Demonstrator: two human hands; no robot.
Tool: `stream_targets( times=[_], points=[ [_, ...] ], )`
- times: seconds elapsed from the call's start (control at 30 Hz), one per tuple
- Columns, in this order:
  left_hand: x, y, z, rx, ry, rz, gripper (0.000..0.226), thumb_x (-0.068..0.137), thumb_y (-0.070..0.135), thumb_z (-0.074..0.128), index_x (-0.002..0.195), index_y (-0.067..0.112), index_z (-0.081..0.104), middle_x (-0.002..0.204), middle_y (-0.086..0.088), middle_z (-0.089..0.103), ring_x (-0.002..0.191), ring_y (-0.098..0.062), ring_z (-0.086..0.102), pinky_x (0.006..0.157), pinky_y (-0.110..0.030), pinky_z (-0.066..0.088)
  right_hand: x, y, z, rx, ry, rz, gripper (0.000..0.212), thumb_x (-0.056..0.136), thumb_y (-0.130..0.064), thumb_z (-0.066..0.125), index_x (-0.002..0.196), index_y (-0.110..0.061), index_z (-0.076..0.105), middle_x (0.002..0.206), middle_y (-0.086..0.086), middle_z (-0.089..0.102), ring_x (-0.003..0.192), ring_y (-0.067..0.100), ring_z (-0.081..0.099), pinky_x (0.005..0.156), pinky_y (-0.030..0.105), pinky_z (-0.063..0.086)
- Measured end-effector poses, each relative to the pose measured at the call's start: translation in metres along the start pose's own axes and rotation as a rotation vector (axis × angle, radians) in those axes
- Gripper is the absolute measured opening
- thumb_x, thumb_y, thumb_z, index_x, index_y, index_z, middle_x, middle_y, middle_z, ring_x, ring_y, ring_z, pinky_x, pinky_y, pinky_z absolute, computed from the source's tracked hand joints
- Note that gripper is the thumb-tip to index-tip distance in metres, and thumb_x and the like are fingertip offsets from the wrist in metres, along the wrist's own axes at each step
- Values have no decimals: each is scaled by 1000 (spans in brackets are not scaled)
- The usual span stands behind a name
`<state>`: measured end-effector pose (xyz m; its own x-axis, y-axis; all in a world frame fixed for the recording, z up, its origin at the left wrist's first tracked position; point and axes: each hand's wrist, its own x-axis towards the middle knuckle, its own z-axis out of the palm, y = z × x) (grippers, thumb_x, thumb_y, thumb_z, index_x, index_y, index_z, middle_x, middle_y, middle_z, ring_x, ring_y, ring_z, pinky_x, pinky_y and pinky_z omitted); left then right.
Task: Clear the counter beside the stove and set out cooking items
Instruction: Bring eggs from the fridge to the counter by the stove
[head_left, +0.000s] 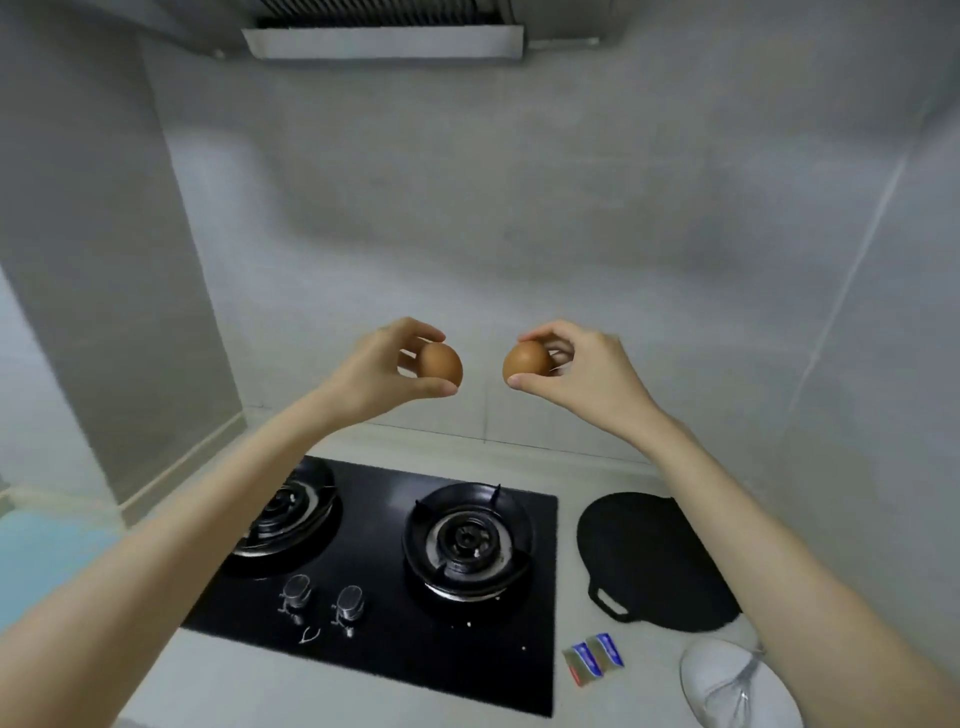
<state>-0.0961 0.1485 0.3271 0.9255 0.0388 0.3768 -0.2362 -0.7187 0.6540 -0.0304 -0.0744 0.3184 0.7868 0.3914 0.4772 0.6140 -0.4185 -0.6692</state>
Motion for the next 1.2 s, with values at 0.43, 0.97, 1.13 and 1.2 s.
stream_targets(
  times=[0.43,0.97,1.13,1.2],
  points=[
    [40,-72,175,-197,-418,-32,50,69,15,84,105,13,49,98,6,57,85,-13,60,68,-12,48,-57,143,10,-66,12,444,45,64,-22,86,97,-31,56,100,-4,68,87,11,67,84,31,56],
    [61,-164,366,41,-592,-213,45,74,29,75,108,18,49,102,2,66,96,-19,62,91,-36,42,-48,339,55,-40,-269,707,47,63,-24,87,101,-27,58,107,1,67,97,14,65,89,37,55],
    [83,-170,399,139,-559,-265,39,79,31,71,111,22,50,99,12,64,101,-13,57,82,-33,17,-25,383,66,22,-250,781,47,63,-21,87,103,-23,63,106,-3,65,105,11,59,88,26,51],
    [93,-174,409,145,-540,-289,38,80,32,71,110,22,50,95,14,63,102,-13,57,82,-32,16,-13,399,72,38,-254,795,50,62,-19,87,106,-20,65,107,-2,65,105,11,59,86,24,50]
  ],
)
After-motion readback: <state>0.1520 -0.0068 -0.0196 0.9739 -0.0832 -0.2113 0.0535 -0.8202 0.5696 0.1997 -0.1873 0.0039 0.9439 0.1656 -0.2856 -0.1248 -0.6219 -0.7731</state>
